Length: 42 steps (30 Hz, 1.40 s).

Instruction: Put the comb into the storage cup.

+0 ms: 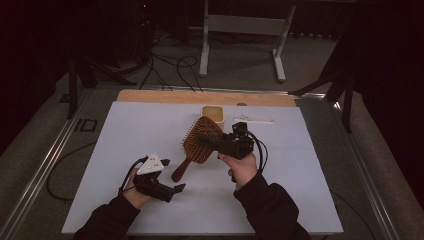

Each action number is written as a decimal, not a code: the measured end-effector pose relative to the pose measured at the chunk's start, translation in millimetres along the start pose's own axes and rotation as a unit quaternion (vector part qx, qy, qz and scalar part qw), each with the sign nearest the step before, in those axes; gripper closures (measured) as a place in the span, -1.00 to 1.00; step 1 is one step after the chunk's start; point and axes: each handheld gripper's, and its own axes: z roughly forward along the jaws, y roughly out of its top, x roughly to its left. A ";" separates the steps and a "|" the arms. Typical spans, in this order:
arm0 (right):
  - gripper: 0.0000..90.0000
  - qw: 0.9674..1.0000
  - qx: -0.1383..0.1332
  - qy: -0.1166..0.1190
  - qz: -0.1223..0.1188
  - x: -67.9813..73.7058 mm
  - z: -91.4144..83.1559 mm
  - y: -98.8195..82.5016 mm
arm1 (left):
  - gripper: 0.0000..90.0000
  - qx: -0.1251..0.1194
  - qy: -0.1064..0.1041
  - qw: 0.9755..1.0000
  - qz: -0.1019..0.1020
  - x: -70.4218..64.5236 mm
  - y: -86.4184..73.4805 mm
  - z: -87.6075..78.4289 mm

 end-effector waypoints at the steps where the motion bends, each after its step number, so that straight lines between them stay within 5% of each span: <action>1: 0.14 1.000 -0.002 -0.001 -0.001 0.0 -2.1 2.1 | -1.00 -0.001 0.002 1.000 0.003 -0.1 -0.5 -0.6; 18: 0.14 0.999 -0.018 -0.018 -0.019 0.9 -21.2 18.0 | -1.00 -0.011 -0.001 1.000 0.008 2.3 -9.5 -18.9; 22: 0.14 0.999 -0.022 -0.019 -0.020 0.6 -25.4 21.9 | -1.00 -0.014 0.000 1.000 0.024 2.1 -14.2 -22.7; 42: 0.14 0.997 -0.048 -0.037 -0.048 5.9 -50.0 54.3 | -1.00 -0.013 0.021 1.000 0.004 8.6 -43.0 -49.8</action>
